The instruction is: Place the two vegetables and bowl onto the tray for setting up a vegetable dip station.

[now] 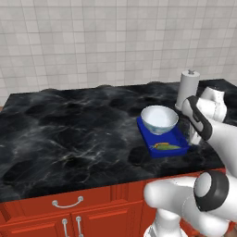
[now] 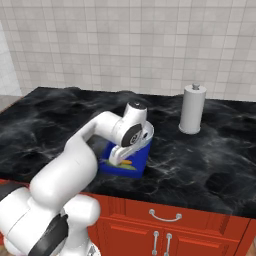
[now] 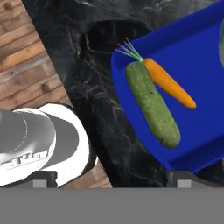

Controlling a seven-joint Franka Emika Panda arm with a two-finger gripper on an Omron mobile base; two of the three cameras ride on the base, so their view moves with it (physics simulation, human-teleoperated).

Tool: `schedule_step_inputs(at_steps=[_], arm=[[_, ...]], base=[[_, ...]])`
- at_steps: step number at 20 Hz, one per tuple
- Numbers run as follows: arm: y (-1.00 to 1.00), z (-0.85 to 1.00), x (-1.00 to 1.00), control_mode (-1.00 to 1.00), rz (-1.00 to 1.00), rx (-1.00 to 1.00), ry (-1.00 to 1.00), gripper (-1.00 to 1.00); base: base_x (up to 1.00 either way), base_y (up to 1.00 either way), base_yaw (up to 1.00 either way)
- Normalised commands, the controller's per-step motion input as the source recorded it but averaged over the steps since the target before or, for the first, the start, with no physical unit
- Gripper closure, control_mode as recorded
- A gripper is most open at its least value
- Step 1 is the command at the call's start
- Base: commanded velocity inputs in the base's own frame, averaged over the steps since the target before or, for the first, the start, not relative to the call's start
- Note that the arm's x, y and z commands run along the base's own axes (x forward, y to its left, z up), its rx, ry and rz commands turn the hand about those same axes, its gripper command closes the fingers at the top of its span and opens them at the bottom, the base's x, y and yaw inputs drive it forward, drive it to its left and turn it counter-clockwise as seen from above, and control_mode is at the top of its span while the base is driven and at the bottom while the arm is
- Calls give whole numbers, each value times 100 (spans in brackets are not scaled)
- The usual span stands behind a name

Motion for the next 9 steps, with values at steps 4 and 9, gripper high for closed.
schedule_step_inputs(at_steps=[4,9], arm=[[13,18,-35,-100,-26,-3,0,-100],[13,18,-38,-100,-26,-5,0,-100]], base=[[0,0,0],[0,0,0]])
